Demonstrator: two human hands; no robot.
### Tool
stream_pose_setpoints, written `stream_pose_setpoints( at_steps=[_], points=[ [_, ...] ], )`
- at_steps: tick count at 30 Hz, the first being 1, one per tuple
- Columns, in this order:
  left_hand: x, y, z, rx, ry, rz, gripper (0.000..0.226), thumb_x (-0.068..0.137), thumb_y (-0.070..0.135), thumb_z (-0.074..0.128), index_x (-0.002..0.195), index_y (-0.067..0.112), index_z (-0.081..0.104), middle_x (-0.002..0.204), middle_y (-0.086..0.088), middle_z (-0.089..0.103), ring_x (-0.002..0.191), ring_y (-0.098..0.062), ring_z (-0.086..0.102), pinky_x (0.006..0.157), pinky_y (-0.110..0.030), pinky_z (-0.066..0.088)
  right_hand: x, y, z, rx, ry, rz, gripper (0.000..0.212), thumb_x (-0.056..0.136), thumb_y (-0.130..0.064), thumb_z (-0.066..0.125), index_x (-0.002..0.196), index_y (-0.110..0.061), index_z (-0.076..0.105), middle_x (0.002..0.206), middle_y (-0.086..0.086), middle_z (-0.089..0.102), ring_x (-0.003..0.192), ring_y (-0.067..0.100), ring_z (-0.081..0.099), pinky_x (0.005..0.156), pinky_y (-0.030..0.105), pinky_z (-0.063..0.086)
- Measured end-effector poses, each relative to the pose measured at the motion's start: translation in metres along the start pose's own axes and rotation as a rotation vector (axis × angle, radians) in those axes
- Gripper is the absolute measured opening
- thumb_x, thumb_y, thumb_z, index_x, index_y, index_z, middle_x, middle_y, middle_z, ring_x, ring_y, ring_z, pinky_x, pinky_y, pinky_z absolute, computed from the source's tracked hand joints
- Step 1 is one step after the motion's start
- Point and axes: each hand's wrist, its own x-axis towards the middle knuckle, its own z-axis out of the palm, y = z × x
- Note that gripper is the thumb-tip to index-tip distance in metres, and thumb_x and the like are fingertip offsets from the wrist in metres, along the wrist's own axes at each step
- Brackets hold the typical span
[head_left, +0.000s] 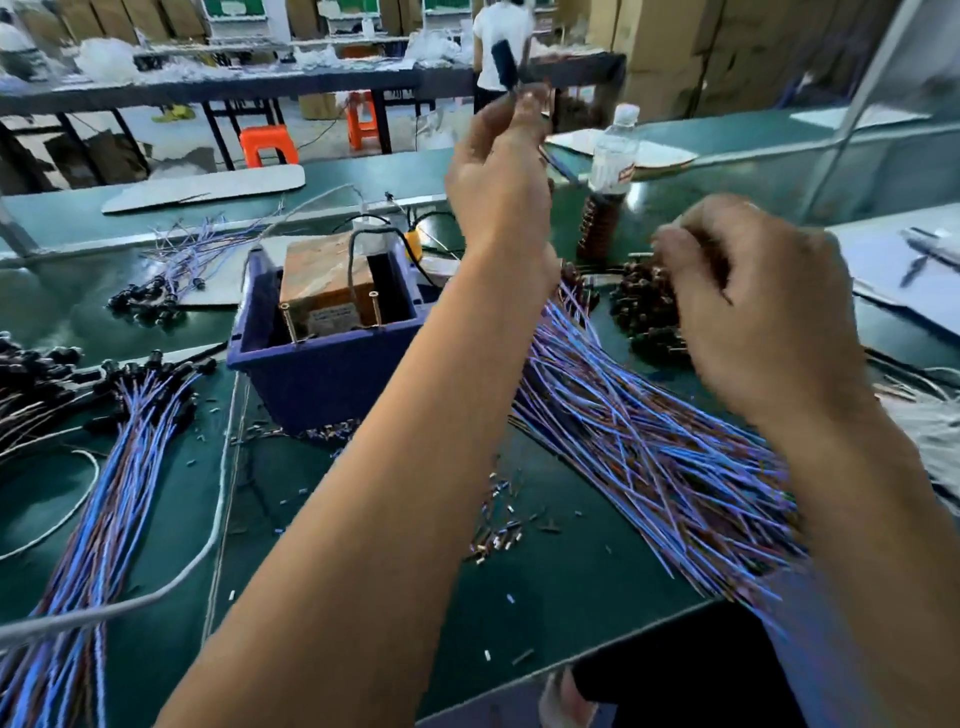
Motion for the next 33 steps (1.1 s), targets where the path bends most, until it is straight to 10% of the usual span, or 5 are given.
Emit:
stream_pose_setpoints(
  at_steps=[10, 13, 17, 23, 33],
  points=[
    [0.019, -0.060, -0.048, 0.257, 0.122, -0.349, 0.022, 0.095, -0.014, 0.050, 0.115, -0.007, 0.056, 0.099, -0.014, 0.066, 0.067, -0.015, 0.061, 0.089, -0.030, 0.057, -0.041, 0.051, 0.036, -0.224, -0.294, 0.212, 0.014, 0.097, -0.030, 0.071, 0.092, -0.018, 0.075, 0.081, 0.007, 0.073, 0.072, 0.029, 0.064, 0.068, 0.034, 0.051],
    [0.012, -0.063, -0.058, 0.682, 0.004, -0.174, 0.025, 0.091, -0.013, 0.048, 0.086, 0.008, 0.061, 0.084, -0.008, 0.067, 0.077, -0.024, 0.060, 0.082, -0.036, 0.053, -0.044, 0.048, 0.047, -0.230, -0.272, 0.241, 0.014, 0.092, -0.031, 0.078, 0.088, -0.018, 0.080, 0.082, 0.004, 0.072, 0.073, 0.025, 0.064, 0.067, 0.031, 0.049],
    [-0.011, -0.044, -0.083, 1.264, -0.253, 0.229, 0.034, 0.094, 0.000, 0.054, 0.120, 0.009, 0.073, 0.114, -0.009, 0.073, 0.093, -0.030, 0.073, 0.083, -0.037, 0.062, -0.041, 0.032, 0.059, -0.241, -0.247, 0.270, 0.018, 0.090, -0.031, 0.081, 0.100, -0.017, 0.077, 0.093, 0.006, 0.070, 0.083, 0.029, 0.064, 0.071, 0.033, 0.050],
    [-0.051, 0.014, -0.147, 1.794, -0.613, 0.021, 0.020, 0.088, 0.016, 0.063, 0.068, 0.012, 0.065, 0.066, -0.003, 0.067, 0.064, -0.020, 0.066, 0.057, -0.031, 0.051, -0.055, -0.048, 0.088, 0.075, -0.124, 0.096, 0.009, 0.090, -0.021, 0.076, 0.083, -0.020, 0.071, 0.075, -0.002, 0.067, 0.066, 0.023, 0.059, 0.062, 0.032, 0.048],
    [-0.062, 0.093, -0.272, 2.140, -0.097, -0.267, 0.022, 0.079, 0.008, 0.061, 0.099, 0.012, 0.069, 0.091, -0.010, 0.065, 0.090, -0.034, 0.064, 0.070, -0.035, 0.048, -0.106, -0.210, 0.184, 0.347, -0.968, -0.031, 0.017, 0.087, -0.014, 0.059, 0.070, -0.017, 0.057, 0.082, 0.014, 0.071, 0.078, 0.040, 0.066, 0.066, 0.048, 0.057]
  ],
)
